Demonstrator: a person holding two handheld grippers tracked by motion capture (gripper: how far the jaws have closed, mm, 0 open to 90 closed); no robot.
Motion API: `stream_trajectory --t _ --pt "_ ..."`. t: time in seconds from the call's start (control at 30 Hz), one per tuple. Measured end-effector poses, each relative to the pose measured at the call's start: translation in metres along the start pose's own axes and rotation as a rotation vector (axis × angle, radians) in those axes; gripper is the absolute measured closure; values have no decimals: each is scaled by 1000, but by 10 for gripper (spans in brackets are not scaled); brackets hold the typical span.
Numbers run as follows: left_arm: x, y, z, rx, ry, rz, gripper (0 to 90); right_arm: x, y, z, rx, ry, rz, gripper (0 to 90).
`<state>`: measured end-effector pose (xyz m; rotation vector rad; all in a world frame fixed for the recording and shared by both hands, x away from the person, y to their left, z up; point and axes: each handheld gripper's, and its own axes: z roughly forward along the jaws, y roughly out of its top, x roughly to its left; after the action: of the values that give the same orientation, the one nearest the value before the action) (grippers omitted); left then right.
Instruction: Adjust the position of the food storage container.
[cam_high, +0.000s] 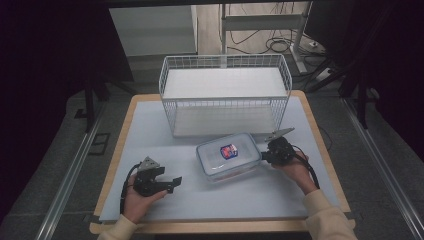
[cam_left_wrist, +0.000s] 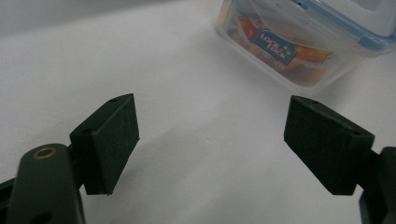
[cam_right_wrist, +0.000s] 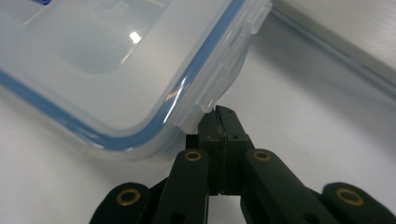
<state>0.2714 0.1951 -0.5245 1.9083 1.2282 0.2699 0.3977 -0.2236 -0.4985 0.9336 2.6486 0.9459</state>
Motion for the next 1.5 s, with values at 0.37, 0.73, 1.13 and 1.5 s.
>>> stream_trajectory --t 0.37,0.73,1.13,1.5 --pt "2 0 -1 -1 5 -6 179 32 -5 -6 4 24 -33 900" --pt "5 0 -1 -3 10 -14 179 53 -7 1 18 58 -59 900" --pt "6 0 -2 -8 15 -21 180 43 -9 -8 -7 27 -14 900" --pt "9 3 -4 -16 36 -43 180 24 -26 -30 -68 20 103 880"
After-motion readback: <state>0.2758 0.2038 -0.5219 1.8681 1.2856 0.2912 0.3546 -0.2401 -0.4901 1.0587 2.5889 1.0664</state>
